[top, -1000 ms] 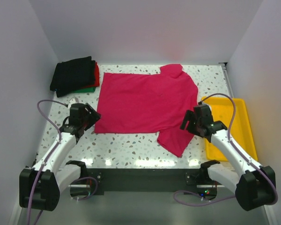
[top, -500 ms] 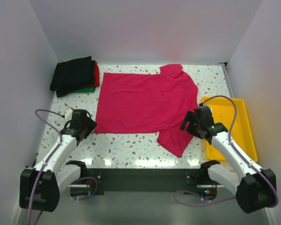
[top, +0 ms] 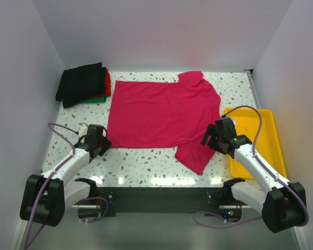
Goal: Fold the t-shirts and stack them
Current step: Flatten the tshirt out
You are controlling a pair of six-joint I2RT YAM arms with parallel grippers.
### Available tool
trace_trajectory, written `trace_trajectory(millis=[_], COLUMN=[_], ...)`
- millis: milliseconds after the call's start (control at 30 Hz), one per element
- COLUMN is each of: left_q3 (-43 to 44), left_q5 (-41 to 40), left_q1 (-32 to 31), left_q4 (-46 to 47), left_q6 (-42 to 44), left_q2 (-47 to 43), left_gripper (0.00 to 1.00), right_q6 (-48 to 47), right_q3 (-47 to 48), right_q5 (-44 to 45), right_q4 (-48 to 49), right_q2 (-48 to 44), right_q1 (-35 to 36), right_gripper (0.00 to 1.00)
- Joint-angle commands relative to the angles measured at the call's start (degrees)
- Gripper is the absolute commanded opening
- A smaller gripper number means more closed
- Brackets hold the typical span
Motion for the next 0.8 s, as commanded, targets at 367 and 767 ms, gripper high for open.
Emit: trace_trajectory(millis=[367,767], left_q3=[2.6,4.7], left_q5=[-4.4,-3.7], left_q1=[0.2,0.9], left_q4=[3.9,1.6], left_q6=[1.9,3.6], left_q2=[4.1,1.3], left_gripper=[0.00,0.00], right_q6=[1.6,6.3], right_q3=[1.8,2.4], right_q5=[13.2,16.8], right_q4=[-2.2,-10.4], right_q2=[-0.6,1.5], right_q1=[-2.6,-8.4], right_gripper=[0.75,0.90])
